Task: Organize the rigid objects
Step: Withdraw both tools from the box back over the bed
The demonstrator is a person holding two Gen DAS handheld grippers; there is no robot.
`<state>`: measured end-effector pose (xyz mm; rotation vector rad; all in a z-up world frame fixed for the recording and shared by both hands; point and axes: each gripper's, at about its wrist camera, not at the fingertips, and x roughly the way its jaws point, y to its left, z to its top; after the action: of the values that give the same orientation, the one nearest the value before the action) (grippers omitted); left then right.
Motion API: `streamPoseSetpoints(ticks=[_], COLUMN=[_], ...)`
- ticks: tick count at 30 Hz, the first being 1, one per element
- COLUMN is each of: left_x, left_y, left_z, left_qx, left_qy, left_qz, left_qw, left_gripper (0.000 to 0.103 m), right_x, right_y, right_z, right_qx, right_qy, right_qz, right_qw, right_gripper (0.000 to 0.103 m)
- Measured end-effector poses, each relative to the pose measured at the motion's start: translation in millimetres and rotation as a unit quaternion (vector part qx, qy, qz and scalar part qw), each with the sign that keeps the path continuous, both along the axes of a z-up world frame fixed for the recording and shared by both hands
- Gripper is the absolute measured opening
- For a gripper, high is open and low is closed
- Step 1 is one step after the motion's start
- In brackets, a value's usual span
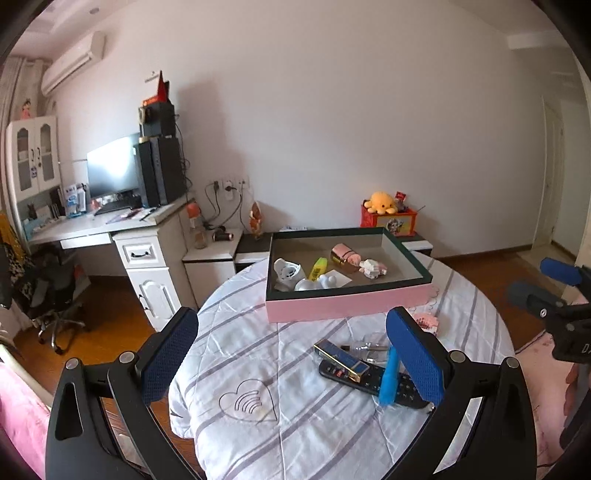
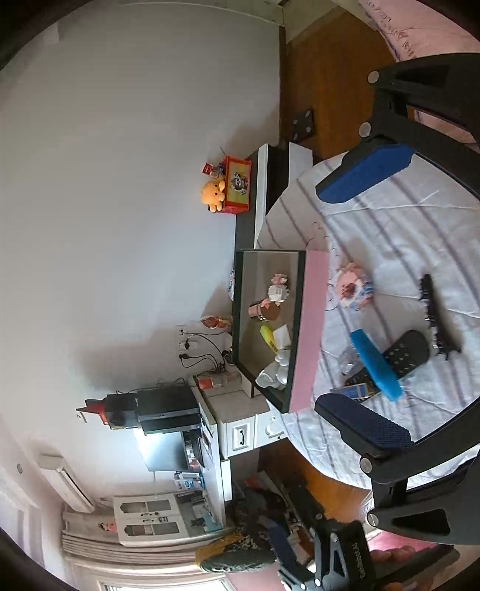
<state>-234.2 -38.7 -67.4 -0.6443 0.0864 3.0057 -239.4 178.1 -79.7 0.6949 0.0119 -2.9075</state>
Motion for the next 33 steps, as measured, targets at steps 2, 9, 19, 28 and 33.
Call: streamPoseSetpoints(ticks=[2, 9, 19, 28, 33], left_x=[9, 25, 22, 8, -7], left_y=[-1, 2, 6, 13, 24], left_z=[3, 6, -6, -26, -43], left_qx=[0.002, -0.022, -0.024, -0.037, -0.042], left_qy=[0.006, 0.017, -0.002, -0.035, -0.062], left_qz=[-0.001, -0.003, -0.009, -0.017, -0.034], left_qw=[1.0, 0.9996, 0.9997, 0.9986, 0.9966], left_gripper=[0.103, 0.103, 0.103, 0.103, 0.103], right_x=[5, 26, 28, 17, 6], right_y=[2, 6, 4, 10, 13], right_z=[-1, -2, -14, -35, -55], right_qx=[-0.004, -0.006, -0.003, -0.006, -0.009], right_qy=[-0.001, 0.002, -0.018, -0.05, -0.081], right_qz=[0.0, -0.005, -0.004, -0.009, -0.015], right_qw=[1.0, 1.0, 1.0, 0.999, 0.997], right_gripper=[0.103, 0.103, 0.103, 0.103, 0.103])
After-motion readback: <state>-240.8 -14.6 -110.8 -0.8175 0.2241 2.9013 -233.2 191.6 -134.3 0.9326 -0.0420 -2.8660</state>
